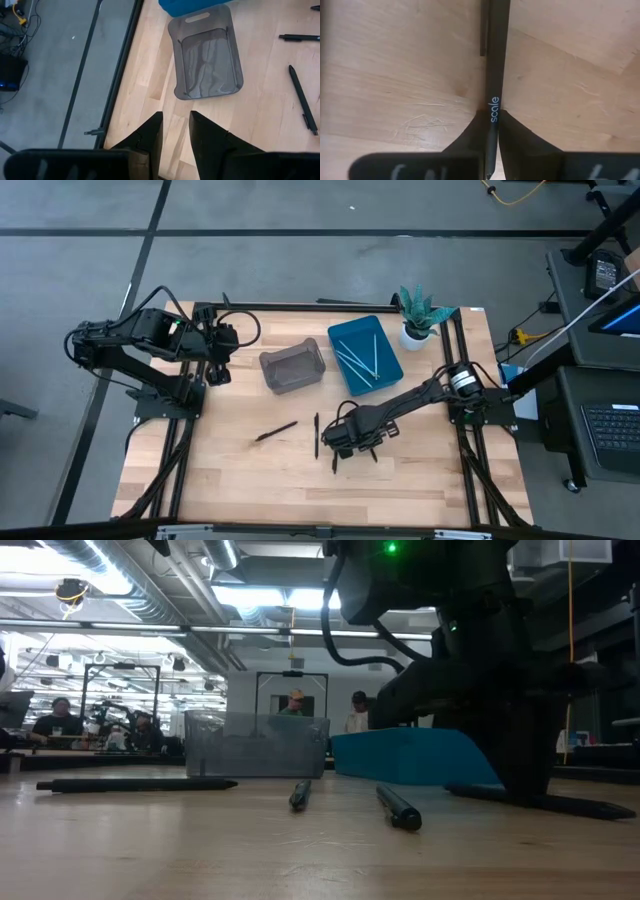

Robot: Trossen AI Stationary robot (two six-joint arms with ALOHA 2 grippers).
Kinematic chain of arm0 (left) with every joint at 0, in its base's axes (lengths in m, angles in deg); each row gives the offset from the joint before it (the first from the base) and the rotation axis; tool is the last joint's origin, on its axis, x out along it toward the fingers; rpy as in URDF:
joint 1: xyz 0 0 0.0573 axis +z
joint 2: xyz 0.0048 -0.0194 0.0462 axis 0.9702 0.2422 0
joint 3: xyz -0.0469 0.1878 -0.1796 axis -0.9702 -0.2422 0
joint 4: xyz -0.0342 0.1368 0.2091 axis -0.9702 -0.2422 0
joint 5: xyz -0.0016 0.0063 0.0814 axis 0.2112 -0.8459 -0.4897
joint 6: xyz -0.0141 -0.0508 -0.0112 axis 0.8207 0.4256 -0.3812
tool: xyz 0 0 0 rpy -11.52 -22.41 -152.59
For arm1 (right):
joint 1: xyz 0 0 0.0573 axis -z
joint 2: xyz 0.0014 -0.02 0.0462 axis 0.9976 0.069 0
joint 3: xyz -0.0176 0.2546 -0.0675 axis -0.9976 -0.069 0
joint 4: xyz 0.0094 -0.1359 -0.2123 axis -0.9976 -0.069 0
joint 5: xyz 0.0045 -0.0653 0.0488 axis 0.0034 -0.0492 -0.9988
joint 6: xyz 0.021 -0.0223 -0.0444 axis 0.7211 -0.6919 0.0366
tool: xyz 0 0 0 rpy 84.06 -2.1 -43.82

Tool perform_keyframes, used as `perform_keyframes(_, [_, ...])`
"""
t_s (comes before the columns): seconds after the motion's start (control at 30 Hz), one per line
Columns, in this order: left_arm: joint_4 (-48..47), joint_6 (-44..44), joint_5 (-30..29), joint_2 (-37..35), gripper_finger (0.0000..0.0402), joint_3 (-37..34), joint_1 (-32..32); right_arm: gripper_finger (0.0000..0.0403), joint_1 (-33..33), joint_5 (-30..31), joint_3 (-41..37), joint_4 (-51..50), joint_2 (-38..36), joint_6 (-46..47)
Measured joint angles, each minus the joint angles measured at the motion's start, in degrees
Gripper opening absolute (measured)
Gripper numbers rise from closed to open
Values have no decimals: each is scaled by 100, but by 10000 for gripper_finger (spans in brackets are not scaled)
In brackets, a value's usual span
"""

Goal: Sort pens & pencils
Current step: Put the right black pen into the black bin

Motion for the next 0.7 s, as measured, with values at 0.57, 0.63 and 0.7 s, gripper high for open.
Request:
perform_keyframes(0.57, [0, -18, 0, 0, 89, 0, -2, 27, -6, 31, 1691, -1467, 40, -450])
perform_keyframes(0.63, [0, -20, 0, 0, 89, 0, -2, 27, -7, 20, 2082, -1726, 34, -579])
perform_keyframes(0.7, [0, -22, 0, 0, 89, 0, -2, 27, -7, 31, 2503, -2014, 29, -595])
